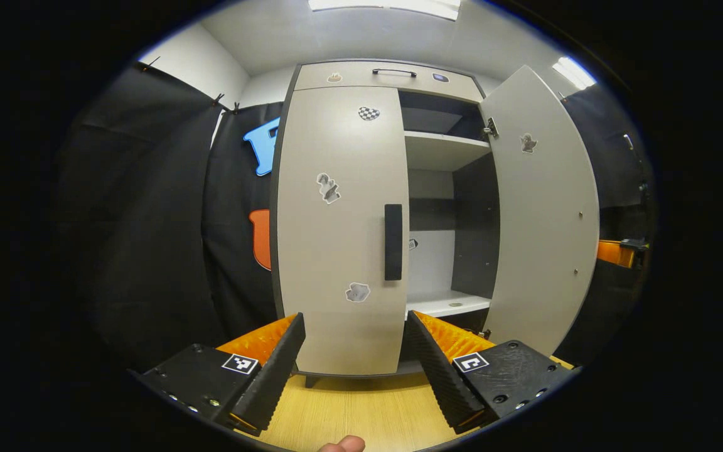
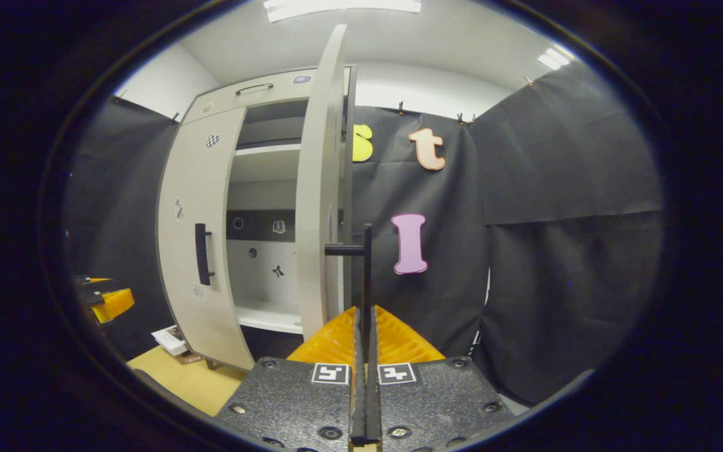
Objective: Open the right door of the double-door shoe cabinet with the right hand, and open the left door with the left hand.
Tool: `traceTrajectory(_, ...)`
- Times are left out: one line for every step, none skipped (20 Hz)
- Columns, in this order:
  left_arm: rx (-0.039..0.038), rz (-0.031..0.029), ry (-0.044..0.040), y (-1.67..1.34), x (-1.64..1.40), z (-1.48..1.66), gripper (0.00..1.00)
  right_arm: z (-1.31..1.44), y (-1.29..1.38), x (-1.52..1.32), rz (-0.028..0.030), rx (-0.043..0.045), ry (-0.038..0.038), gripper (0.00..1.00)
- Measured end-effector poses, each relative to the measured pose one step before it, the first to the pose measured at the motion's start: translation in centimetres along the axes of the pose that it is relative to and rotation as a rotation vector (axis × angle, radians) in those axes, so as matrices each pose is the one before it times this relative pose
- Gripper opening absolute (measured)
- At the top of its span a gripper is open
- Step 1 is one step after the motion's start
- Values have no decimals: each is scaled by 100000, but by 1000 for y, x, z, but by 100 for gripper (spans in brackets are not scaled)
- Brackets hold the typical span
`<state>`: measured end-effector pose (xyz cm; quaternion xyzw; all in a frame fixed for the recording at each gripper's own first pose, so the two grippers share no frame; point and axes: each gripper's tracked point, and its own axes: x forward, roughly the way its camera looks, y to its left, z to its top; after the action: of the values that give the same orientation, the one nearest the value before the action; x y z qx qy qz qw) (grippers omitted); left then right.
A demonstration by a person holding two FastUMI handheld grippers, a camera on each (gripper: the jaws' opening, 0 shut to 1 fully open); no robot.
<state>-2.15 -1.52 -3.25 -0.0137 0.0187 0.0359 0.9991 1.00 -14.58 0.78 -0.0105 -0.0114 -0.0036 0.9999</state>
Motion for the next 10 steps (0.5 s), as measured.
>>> traceTrajectory(-673, 20, 308, 88, 11, -189, 96, -63, 458, -1245, -105, -51, 7, 4)
traceTrajectory(-902, -404, 302, 27, 24, -193, 97, -346, 747, -1240, 753, -125, 608, 4)
traceTrajectory(-838, -225, 98, -81, -29, -73, 97, -339, 1153, -962, 1455, 238, 625, 4)
traceTrajectory(-386, 6, -31, 7, -25, -50, 97, -441, 923, -566, 1668, 248, 398, 4)
traceTrajectory(11, 119, 106, 145, -56, -11, 96, -497, 1048, -314, 1649, -110, 423, 4)
traceTrajectory(348, -58, 449, 19, -129, -159, 97, -448, 628, -82, 1098, -237, 326, 4)
traceTrajectory(471, 20, 290, 71, 62, -107, 96, -452, 704, 190, 1090, -536, 438, 4)
traceTrajectory(479, 62, 232, 121, -55, -83, 96, -571, 825, 235, 1564, -919, 1212, 4)
traceTrajectory(382, -162, 164, 4, -110, -145, 97, -411, 432, 194, 402, -753, 869, 5)
traceTrajectory(269, -192, 215, -6, -150, -64, 96, -117, 281, 240, -494, -912, -142, 15)
